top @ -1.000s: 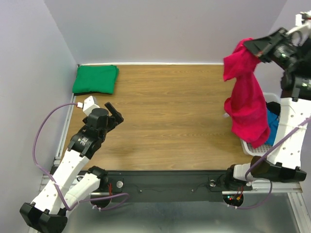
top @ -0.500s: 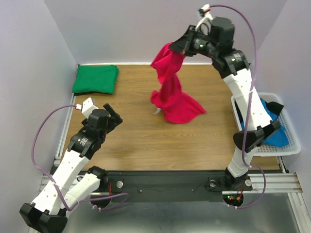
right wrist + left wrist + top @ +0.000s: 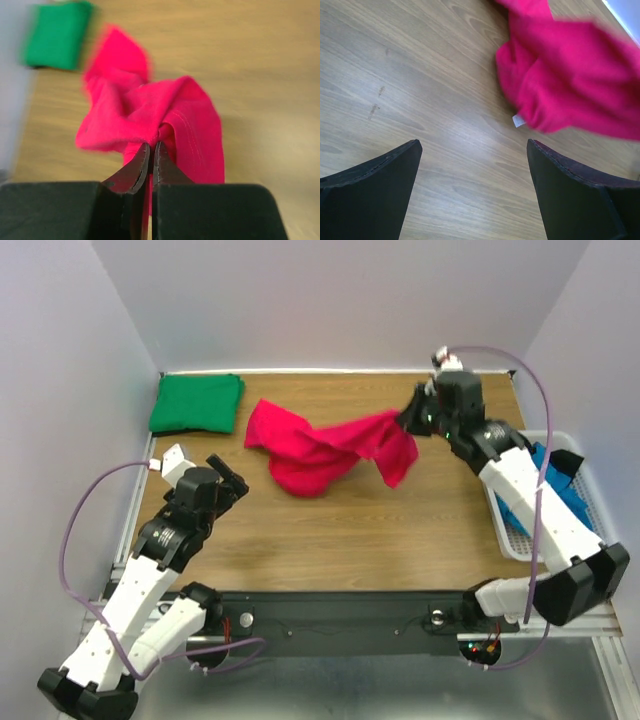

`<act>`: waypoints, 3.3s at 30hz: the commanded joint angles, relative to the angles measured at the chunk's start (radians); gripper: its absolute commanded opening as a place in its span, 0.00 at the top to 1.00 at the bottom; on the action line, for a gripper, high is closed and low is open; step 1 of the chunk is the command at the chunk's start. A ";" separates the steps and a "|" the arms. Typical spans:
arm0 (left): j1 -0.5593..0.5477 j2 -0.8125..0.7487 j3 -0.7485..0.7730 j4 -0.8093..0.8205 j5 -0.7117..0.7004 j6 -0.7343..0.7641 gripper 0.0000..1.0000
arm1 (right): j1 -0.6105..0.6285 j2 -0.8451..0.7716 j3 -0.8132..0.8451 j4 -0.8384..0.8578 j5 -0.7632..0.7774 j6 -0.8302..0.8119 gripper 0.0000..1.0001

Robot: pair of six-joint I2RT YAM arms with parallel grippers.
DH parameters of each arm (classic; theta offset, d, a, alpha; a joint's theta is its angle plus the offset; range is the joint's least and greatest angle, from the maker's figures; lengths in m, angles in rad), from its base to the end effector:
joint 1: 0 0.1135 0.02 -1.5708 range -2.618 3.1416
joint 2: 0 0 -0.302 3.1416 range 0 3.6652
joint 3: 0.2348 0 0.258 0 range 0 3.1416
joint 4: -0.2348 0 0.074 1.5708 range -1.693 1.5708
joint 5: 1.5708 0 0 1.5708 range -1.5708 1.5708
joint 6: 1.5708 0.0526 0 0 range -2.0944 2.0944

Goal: Fold and stack the t-shirts
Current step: Move the tshirt to the center of the board, then flatten the tshirt out

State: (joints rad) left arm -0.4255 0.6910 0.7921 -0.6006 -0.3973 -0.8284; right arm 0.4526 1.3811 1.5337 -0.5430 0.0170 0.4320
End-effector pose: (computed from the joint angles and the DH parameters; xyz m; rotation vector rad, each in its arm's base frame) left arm 0.1345 -0.0386 0.3323 -0.6452 1.9448 -0.3768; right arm 0.2873 0.1387 0.4594 -0.0092 2.0040 0.5592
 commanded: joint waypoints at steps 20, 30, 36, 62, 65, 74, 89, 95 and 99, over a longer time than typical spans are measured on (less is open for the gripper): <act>0.171 0.640 0.024 0.490 0.244 0.046 0.06 | -0.186 -0.266 -0.690 -0.015 0.245 0.108 0.00; 0.217 0.984 0.200 0.596 0.388 0.078 0.12 | -0.186 -0.343 -0.808 -0.014 0.239 0.162 0.00; 0.209 1.146 0.312 0.595 0.390 0.071 0.18 | -0.186 -0.326 -0.830 -0.014 0.264 0.171 0.00; 0.172 0.790 0.004 0.507 0.224 0.017 1.00 | -0.186 -0.304 -0.880 -0.017 0.216 0.246 0.00; 0.172 0.691 -0.088 0.507 0.235 0.012 1.00 | -0.186 -0.291 -0.870 0.011 0.151 0.252 0.01; 0.172 0.576 -0.137 0.499 0.241 0.025 1.00 | -0.186 -0.182 -0.879 0.216 -0.114 0.254 0.25; 0.172 0.584 -0.143 0.502 0.250 0.028 1.00 | -0.186 0.079 -0.813 0.386 -0.011 0.237 0.40; 0.172 0.573 -0.149 0.501 0.247 0.029 1.00 | -0.186 0.134 -0.785 0.410 0.066 0.254 0.48; 0.172 0.567 -0.148 0.499 0.244 0.032 1.00 | -0.186 0.171 -0.765 0.423 0.092 0.254 0.50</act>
State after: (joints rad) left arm -0.2489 1.2926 0.6605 -0.1020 -0.1322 -0.8055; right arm 0.2634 1.5078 0.7437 -0.1875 0.0372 0.6830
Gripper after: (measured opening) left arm 0.037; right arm 0.502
